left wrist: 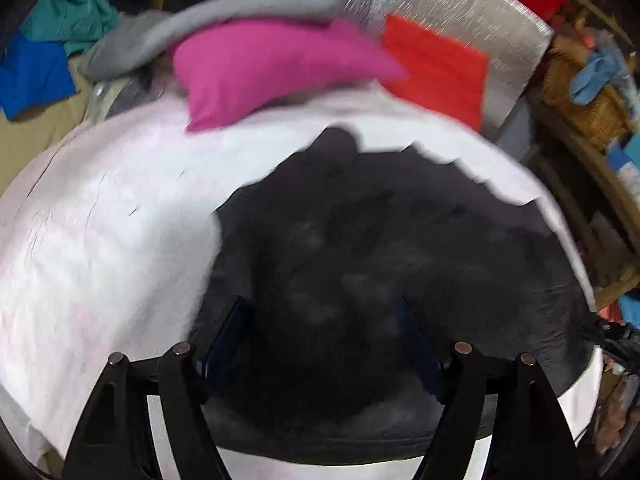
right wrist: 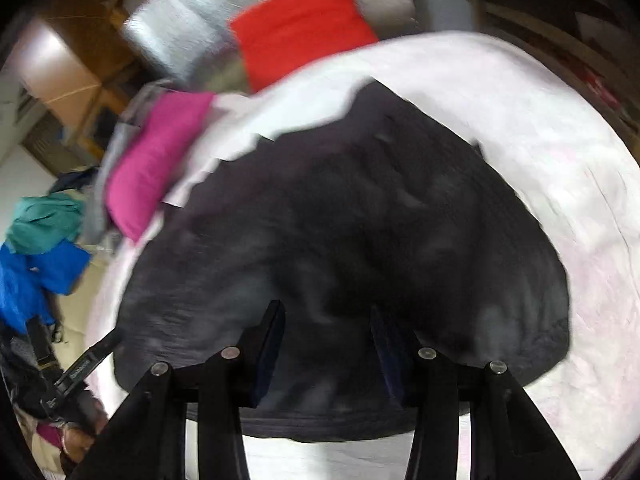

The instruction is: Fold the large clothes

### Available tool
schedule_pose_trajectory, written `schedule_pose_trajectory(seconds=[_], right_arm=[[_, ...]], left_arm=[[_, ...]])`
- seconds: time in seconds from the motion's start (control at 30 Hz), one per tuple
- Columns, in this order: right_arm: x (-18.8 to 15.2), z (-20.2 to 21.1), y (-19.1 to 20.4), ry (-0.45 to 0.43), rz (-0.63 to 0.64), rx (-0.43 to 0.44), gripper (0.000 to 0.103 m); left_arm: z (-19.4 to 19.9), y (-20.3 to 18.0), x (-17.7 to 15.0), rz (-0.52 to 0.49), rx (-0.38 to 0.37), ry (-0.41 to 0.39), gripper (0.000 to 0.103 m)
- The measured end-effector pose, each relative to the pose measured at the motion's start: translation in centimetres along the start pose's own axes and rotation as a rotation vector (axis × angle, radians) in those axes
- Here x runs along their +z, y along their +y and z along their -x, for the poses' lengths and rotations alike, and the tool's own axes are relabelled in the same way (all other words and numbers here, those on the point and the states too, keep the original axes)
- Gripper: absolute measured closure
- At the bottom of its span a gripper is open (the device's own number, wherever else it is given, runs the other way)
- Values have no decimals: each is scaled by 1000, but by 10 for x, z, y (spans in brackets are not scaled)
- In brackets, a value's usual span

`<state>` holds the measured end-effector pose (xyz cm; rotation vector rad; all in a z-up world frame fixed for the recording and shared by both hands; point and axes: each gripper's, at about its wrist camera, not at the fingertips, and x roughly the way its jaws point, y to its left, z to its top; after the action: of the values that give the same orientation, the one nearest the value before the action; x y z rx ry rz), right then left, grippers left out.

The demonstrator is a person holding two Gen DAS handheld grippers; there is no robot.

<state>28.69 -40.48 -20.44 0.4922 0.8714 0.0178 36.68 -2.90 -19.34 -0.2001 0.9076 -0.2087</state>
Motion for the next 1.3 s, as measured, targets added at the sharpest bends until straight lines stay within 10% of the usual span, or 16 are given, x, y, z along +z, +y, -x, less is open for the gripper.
schedule_pose_trajectory(seconds=[0.1,0.33,0.7,0.93,1.3], right_arm=[[-1,-9,27,-30,39,35,55],[9,-81,20,100,-40,-23,55],[-11,-20,17,77,-34,63,48],[-25,-33,7,172,-15,15,42],[-29,46,-78,56,-273,119,33]], left_arm=[[1,-29,1,-49,-61,-46,26],[-60,-66,-12,-208,64,77,20],[-2,-50,-39,-206,-5,27,19],[-26,-76,-54,-380,108,55,15],[35,13,-34,37,-46,7,15]])
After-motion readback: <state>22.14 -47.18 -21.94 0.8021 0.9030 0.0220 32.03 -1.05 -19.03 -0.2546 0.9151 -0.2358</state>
